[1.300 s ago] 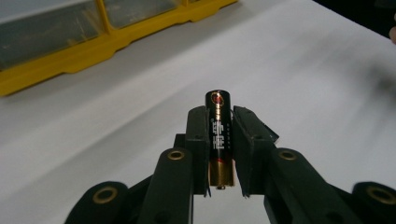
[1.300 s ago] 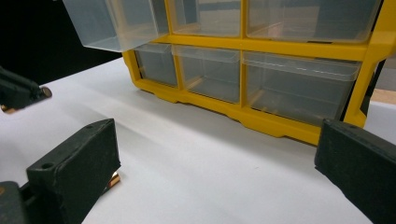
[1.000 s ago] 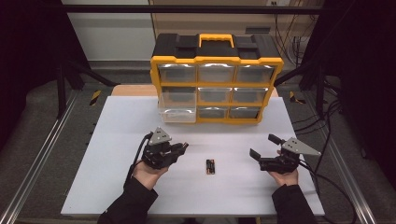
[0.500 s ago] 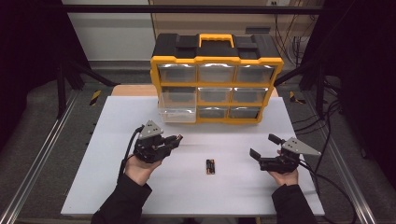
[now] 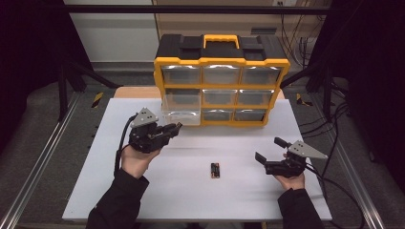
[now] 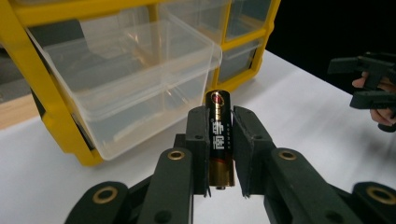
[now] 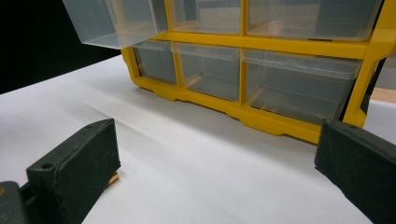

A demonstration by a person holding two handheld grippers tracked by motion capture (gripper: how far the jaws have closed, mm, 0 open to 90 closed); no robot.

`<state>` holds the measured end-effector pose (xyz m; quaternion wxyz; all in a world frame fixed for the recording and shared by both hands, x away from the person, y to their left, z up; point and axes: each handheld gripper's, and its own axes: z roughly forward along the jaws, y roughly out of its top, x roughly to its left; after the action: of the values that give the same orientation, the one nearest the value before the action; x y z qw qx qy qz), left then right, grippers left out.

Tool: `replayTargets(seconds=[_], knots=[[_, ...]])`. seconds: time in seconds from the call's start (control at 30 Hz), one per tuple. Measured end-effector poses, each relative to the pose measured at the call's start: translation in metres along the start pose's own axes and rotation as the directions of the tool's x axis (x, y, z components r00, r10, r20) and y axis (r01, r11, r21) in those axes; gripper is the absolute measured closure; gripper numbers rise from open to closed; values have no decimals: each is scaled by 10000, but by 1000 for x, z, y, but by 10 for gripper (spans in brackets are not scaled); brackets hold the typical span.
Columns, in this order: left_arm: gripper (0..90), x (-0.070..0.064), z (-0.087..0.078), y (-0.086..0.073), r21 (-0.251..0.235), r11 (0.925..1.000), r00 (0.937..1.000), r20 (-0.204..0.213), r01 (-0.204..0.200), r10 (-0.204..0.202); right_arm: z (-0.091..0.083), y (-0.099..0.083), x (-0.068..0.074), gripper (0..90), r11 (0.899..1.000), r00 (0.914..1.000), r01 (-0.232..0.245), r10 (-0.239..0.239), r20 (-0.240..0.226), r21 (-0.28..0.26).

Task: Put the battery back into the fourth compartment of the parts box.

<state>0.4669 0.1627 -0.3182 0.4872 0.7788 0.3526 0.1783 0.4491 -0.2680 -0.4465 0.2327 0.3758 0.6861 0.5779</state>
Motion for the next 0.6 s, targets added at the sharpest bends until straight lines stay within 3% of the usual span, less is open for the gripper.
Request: replayTargets(seconds=[0.33, 0.6], knots=[[758, 7, 0, 28, -225, 9997, 10000, -28, -77, 76, 0, 0, 0, 3, 10000, 10000, 38, -38, 9, 27], [758, 17, 9, 45, -113, 9999, 9993, -353, -103, 99, 0, 0, 0, 3, 10000, 10000, 6, -6, -1, 4]])
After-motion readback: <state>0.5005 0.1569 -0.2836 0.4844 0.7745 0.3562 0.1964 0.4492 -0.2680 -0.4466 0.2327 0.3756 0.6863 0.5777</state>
